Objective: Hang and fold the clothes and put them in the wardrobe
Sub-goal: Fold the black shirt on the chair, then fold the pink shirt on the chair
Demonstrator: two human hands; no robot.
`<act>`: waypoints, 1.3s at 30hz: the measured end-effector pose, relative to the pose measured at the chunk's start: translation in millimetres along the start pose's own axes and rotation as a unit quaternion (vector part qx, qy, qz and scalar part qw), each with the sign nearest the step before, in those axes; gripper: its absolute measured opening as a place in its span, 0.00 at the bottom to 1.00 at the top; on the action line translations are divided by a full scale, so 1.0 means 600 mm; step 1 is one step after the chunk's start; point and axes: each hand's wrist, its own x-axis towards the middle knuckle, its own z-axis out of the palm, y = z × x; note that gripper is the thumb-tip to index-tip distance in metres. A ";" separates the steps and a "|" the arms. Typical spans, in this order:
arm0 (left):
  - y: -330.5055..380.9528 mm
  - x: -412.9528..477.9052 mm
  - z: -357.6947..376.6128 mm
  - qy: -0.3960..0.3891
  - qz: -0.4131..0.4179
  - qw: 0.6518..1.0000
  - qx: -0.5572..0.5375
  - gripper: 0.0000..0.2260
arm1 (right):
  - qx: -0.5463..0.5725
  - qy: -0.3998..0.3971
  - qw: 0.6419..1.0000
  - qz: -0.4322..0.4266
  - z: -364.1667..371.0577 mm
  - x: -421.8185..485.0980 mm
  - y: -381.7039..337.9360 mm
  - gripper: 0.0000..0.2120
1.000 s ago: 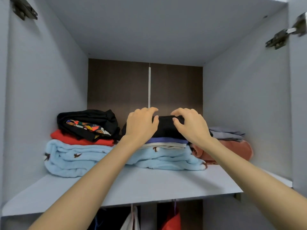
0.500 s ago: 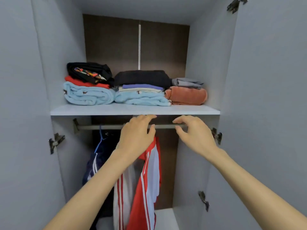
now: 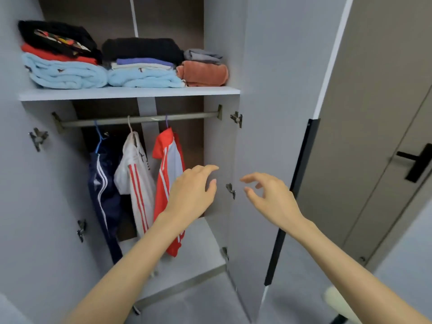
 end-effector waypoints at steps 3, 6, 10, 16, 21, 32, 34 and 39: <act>0.033 -0.068 0.033 -0.053 0.008 0.999 -0.011 0.17 | -0.004 0.008 0.998 0.063 -0.009 -0.113 0.019 0.10; 0.059 -0.142 0.071 -0.116 0.020 0.993 -0.026 0.17 | -0.008 0.007 0.990 0.141 -0.016 -0.230 0.036 0.10; 0.113 -0.231 0.121 -0.182 0.042 0.981 -0.051 0.17 | -0.017 -0.008 0.974 0.227 -0.038 -0.373 0.059 0.11; 0.223 -0.332 0.179 -0.239 0.098 0.961 -0.097 0.17 | -0.045 0.021 0.941 0.336 -0.090 -0.553 0.087 0.11; 0.316 -0.415 0.225 -0.272 0.151 0.939 -0.146 0.17 | -0.070 0.038 0.912 0.403 -0.123 -0.690 0.114 0.11; 0.467 -0.643 0.431 -0.333 0.235 0.890 -0.205 0.17 | -0.111 0.006 0.855 0.506 -0.096 -1.020 0.260 0.13; 0.491 -0.691 0.492 -0.326 0.256 0.884 -0.217 0.17 | -0.126 0.008 0.861 0.493 -0.077 -1.087 0.307 0.12; 0.543 -0.838 0.613 -0.312 0.285 0.875 -0.236 0.17 | -0.156 0.034 0.865 0.476 -0.027 -1.263 0.400 0.11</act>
